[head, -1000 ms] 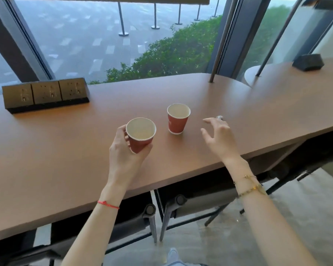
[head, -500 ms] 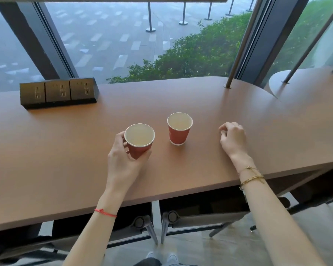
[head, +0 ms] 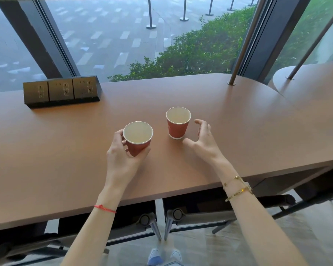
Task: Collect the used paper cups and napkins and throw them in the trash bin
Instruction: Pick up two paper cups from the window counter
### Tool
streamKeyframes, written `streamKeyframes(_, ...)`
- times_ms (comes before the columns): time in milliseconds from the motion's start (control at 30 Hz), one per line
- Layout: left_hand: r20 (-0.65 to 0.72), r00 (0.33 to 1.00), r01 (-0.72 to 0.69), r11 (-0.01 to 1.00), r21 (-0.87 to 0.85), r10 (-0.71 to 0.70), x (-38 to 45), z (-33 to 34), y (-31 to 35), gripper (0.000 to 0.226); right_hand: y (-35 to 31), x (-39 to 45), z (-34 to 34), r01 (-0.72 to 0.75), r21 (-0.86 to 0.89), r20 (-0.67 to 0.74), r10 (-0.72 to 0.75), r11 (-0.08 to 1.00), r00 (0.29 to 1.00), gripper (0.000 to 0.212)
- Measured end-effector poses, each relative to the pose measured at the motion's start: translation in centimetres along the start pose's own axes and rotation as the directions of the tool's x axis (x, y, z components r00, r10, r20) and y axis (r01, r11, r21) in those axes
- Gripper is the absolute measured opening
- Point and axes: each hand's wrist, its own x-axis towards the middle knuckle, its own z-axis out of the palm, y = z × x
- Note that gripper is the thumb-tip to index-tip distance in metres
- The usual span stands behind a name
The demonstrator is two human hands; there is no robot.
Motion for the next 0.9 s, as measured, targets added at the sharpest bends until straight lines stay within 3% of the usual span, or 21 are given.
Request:
streamKeyframes(67, -0.002, 1.000, 0.001, 1.000, 0.004, -0.001, 0.0, -0.2, -0.1, 0.067, 0.0, 0.6, 0.5, 0.000, -0.030, -0.030, -0.001, 1.000, 1.000, 0.097)
streamKeyframes(133, -0.002, 1.000, 0.002, 1.000, 0.001, -0.002, 0.1, -0.3, -0.1, 0.066, -0.2, 1.4, 1.1, 0.021, -0.067, -0.078, -0.026, 0.998, 0.997, 0.104)
streamKeyframes(333, -0.003, 1.000, 0.031, 1.000, 0.002, -0.031, 0.3, -0.5, -0.3, 0.066, -1.0, 3.5, 2.5, 0.091, -0.057, -0.146, -0.098, 0.994, 0.984, 0.067)
streamKeyframes(500, 0.003, 0.999, 0.041, 0.999, 0.008, -0.041, 0.7, -0.2, -0.5, 0.066, -0.7, 3.9, 2.7, 0.118, 0.015, -0.169, -0.113, 0.993, 0.979, 0.053)
streamKeyframes(733, 0.043, 0.999, 0.027, 1.000, -0.003, -0.027, 1.1, 0.5, -0.1, 0.067, -0.5, 2.5, 1.5, 0.058, 0.136, -0.151, -0.037, 0.989, 0.988, 0.058)
streamKeyframes(900, 0.087, 0.996, -0.004, 1.000, -0.025, 0.006, 0.6, 0.9, 0.6, 0.067, -0.3, -0.1, 0.5, 0.085, 0.123, -0.195, -0.060, 0.989, 0.979, 0.063)
